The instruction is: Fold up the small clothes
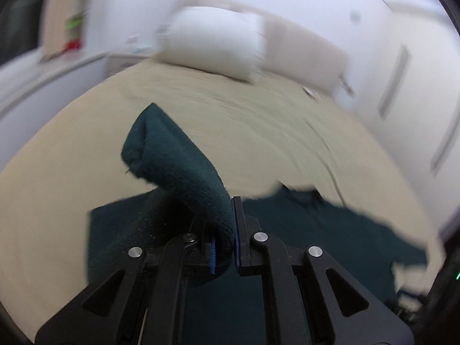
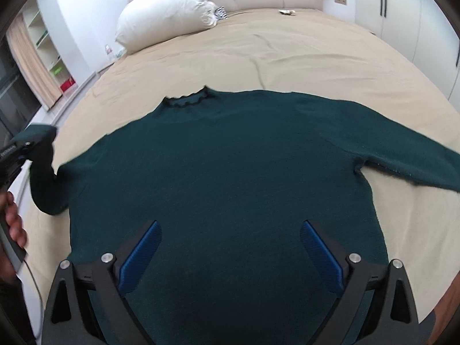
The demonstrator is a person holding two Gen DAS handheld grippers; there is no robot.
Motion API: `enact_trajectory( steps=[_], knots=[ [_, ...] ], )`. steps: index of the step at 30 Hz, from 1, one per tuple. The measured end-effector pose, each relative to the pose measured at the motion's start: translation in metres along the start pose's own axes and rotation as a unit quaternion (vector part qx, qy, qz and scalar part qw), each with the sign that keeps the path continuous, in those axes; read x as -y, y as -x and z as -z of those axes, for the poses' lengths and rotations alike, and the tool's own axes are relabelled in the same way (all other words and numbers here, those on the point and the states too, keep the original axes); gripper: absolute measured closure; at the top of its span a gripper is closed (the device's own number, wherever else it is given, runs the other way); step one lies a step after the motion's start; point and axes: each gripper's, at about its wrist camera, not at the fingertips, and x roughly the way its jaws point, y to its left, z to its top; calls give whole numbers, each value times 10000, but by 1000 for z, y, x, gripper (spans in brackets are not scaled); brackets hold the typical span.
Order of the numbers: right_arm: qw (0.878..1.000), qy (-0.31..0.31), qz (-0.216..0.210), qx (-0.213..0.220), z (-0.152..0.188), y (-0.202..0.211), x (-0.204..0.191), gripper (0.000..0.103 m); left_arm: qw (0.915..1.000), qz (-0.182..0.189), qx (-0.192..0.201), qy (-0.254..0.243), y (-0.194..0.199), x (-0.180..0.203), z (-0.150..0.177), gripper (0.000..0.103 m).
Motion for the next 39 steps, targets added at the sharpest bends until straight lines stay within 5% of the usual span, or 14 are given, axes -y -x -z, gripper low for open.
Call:
enact_trajectory(
  steps=[2,5,11,14,17,19,24,26,29,30,35,39],
  knots=[
    [9998,-184,-104,9,-4,-2,16,4,9955,-12,-356,-880,-40,73,22,96],
    [9985,-465,-269,-50,-12,-9,40,4,9822,-187,-917,-1630,-96,127,79,96],
    [9897,-874,-1066,-375,-38,-42,62,4,9714,-401,-1092,-2071,-114,137,128,94],
    [9807,-953,-1593,-610,-58,-65,48,7,9653,-534,-1182,-2264,-123,139,121,94],
    [9651,-922,-2275,-912,-79,-90,25,10,9679,-475,-1077,-2222,-114,145,120,94],
    [9561,-1044,-2473,-1178,-88,-109,12,15,9686,-444,-1074,-2197,-82,139,117,94],
    [9324,-1390,-2757,-1876,-95,-158,-9,42,9714,-370,-1003,-2120,-76,135,117,94],
    [9334,-1345,-2738,-1889,-95,-164,-16,49,9736,-302,-986,-2036,-75,132,116,94],
    [9404,-764,-2690,-1933,-95,-167,-35,85,9788,-214,-944,-1807,-56,126,114,94],
    [9459,-582,-2580,-1877,-95,-164,-38,89,9805,-161,-955,-1712,-54,122,113,94],
    [9687,135,-2133,-1263,-107,-144,-46,94,9907,351,-828,-1021,-26,102,107,94],
    [9865,199,-1364,-883,-125,-140,-26,94,9973,400,-441,-419,6,77,109,94]
  ],
)
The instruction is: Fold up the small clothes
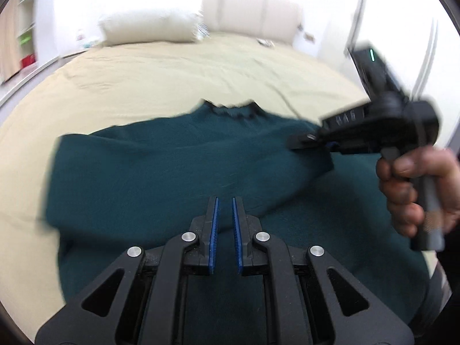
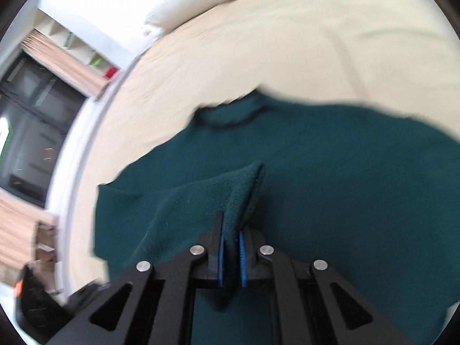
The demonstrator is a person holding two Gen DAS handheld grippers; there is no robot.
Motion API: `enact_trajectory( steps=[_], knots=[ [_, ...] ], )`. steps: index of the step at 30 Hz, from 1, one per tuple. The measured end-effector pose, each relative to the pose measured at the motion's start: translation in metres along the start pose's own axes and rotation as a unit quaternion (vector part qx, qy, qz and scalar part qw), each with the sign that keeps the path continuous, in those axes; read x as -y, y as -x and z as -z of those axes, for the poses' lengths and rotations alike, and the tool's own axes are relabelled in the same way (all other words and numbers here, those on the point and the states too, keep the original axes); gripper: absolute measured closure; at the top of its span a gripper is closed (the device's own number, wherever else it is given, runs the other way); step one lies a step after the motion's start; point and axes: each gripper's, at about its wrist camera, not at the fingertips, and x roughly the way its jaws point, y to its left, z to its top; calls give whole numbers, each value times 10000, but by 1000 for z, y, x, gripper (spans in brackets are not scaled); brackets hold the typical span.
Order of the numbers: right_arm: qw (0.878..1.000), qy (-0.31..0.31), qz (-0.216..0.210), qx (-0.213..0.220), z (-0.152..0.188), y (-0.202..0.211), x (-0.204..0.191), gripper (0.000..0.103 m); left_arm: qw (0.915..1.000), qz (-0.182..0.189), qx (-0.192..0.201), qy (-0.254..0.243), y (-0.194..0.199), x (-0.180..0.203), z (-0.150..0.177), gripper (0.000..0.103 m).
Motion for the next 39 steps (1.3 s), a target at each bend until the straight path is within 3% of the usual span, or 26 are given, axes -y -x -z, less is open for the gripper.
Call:
enact_trajectory(
  steps=[2,6,8,12,17,21,26,30,31,34,39],
  knots=[
    [9993,-81,338,105,-6,4,16,94,9982,14,225,547,17,-23,6,94],
    [9976,-138,662,114,-10,3,36,94,9863,-167,434,1583,39,-76,10,94],
    [9970,-52,757,118,-5,-1,36,94,9797,-342,592,1883,50,-102,4,94],
    [9968,-20,784,158,1,1,36,94,9738,-664,765,2034,64,-137,-13,94],
    [9975,-159,687,99,4,7,46,94,9754,-711,624,1991,62,-153,-35,94],
    [9978,-330,558,101,8,9,51,94,9846,-568,445,1591,44,-135,-53,94],
    [9976,-439,538,70,8,5,58,94,9921,-626,-132,1078,-19,-111,-73,94],
    [9980,-470,418,86,10,4,65,92,9879,-1004,-709,950,-72,-120,-61,94],
    [9982,-446,390,91,11,5,66,92,9879,-915,-763,990,-80,-127,-53,94],
    [9978,-471,450,95,13,12,69,90,9914,-596,-432,1078,-77,-137,-42,94],
    [9973,-537,492,65,14,13,65,85,9918,-695,-469,960,-75,-132,-41,94]
  ],
)
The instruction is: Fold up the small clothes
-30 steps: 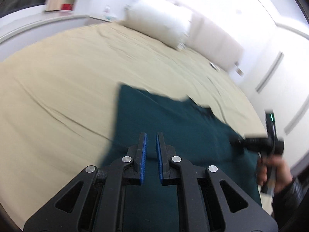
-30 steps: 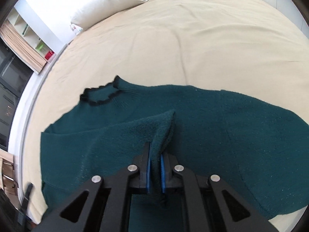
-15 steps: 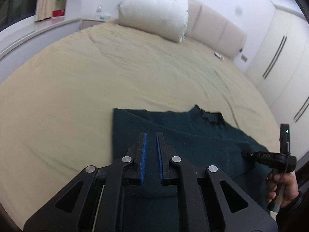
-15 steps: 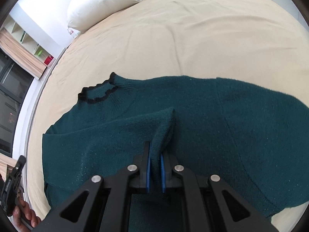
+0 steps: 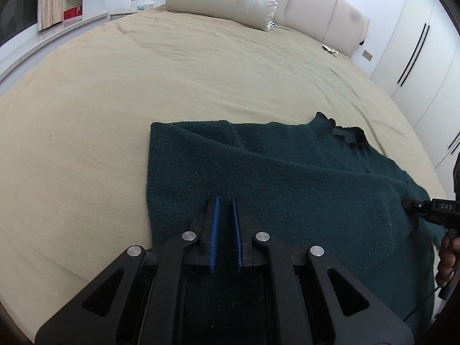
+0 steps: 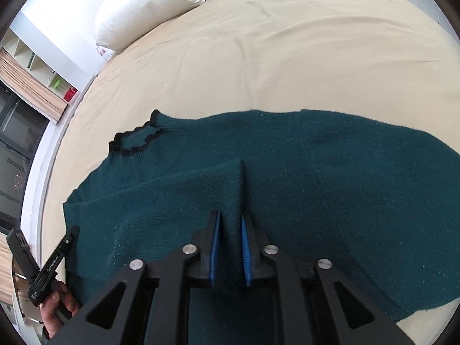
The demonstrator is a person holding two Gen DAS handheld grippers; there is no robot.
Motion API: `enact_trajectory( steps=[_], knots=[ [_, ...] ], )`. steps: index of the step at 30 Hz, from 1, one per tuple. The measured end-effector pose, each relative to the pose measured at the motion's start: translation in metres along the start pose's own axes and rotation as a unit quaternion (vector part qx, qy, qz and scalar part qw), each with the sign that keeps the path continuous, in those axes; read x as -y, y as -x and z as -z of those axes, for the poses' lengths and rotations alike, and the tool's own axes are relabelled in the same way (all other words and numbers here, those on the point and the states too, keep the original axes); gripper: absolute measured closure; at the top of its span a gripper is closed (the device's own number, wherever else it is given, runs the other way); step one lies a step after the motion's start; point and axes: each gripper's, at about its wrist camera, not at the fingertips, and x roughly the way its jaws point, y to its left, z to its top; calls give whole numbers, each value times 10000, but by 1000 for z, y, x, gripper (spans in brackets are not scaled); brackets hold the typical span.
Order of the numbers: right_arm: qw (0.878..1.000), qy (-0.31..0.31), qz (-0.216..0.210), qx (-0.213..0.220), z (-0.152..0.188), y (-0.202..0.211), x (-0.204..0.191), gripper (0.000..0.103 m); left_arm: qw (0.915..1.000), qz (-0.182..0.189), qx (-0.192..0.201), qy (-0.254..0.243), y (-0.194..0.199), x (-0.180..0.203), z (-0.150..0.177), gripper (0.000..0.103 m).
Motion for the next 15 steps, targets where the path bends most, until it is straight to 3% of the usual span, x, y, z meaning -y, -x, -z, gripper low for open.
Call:
enact_trajectory(
  steps=[2,4,15],
  knots=[
    [10000,22,-71,-12,1,0,-4,85,10000,6,6,9,3,0,1,94],
    [9999,164,2,46,3,3,-8,94,10000,41,0,16,10,-2,3,94],
    [9987,-490,-7,102,3,4,17,93,9999,86,16,-135,4,-1,7,94]
  ],
)
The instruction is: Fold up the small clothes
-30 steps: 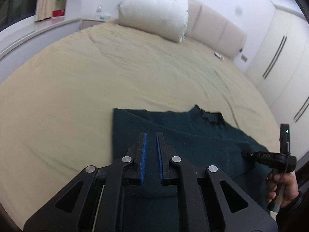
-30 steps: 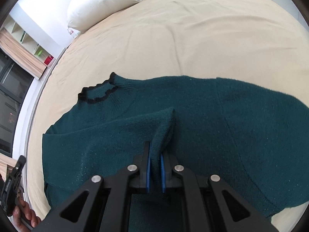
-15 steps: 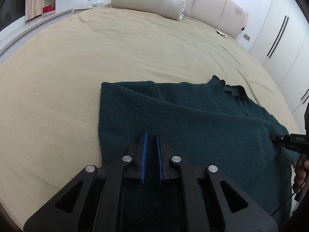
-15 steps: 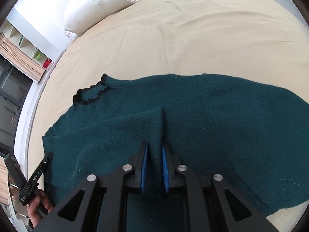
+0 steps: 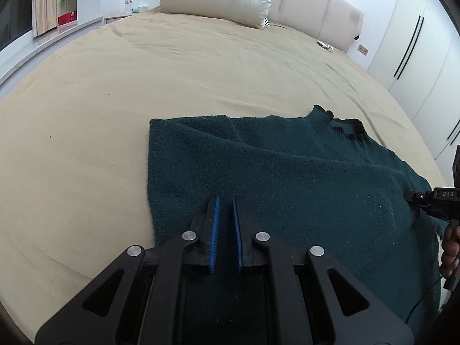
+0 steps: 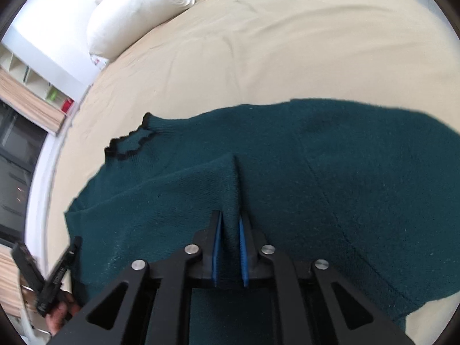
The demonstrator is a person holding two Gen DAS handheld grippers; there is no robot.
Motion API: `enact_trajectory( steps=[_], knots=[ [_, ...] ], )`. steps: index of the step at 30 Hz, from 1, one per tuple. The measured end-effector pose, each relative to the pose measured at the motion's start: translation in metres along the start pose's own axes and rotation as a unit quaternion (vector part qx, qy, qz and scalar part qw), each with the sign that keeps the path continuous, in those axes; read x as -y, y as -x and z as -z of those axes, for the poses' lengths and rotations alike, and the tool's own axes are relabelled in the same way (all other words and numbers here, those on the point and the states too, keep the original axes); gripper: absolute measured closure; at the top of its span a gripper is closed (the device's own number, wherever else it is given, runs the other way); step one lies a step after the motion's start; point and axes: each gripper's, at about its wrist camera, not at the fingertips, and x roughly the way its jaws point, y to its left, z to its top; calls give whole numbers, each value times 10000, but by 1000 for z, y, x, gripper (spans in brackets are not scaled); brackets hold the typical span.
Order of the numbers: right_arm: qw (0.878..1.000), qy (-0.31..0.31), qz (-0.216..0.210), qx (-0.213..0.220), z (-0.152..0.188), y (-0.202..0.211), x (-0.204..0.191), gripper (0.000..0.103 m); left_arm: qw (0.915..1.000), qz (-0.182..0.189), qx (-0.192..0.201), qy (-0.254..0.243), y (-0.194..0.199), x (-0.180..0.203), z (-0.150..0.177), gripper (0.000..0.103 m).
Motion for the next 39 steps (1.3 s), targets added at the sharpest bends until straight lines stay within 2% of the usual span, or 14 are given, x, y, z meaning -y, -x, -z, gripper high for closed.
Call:
enact_trajectory(
  steps=[4,7,8,9,11,13,14,15,19,24,25,28,33,39],
  knots=[
    [9970,0,531,568,2,35,-12,88,9998,139,-4,144,-2,-6,1,94],
    [9955,264,-411,812,4,47,-39,87,10000,-11,8,20,-2,-1,1,94],
    [9944,319,-676,744,6,42,-46,76,10000,-72,15,-30,-2,2,1,94],
    [9933,380,-921,584,8,31,-53,50,9999,-112,23,-65,-2,3,2,94],
    [9940,475,-928,335,12,5,-56,26,9999,-138,29,-87,-2,4,2,94],
    [9977,355,-533,222,18,-12,-40,44,9999,-89,25,-53,-3,2,2,94],
    [9962,108,-789,363,20,-5,-24,60,10000,-46,24,-17,-3,1,1,94],
    [9942,-94,-1014,345,20,1,-11,61,10000,-30,23,1,-3,0,1,94],
    [9884,-873,-727,1004,34,70,63,50,10000,-19,51,28,-1,0,0,94],
    [9478,-2520,-412,1911,84,157,201,37,9996,41,60,261,16,-1,-2,90],
    [9388,-2789,-369,1985,94,166,222,37,9993,152,65,350,20,0,-3,78],
    [8905,-3936,-403,2247,137,195,299,36,9973,448,188,546,35,6,-2,18],
    [8521,-4494,-676,2596,153,211,341,38,9941,841,185,666,48,26,-4,17],
    [8521,-4435,-732,2679,129,195,343,38,9931,994,-12,625,49,52,0,18]
  ],
)
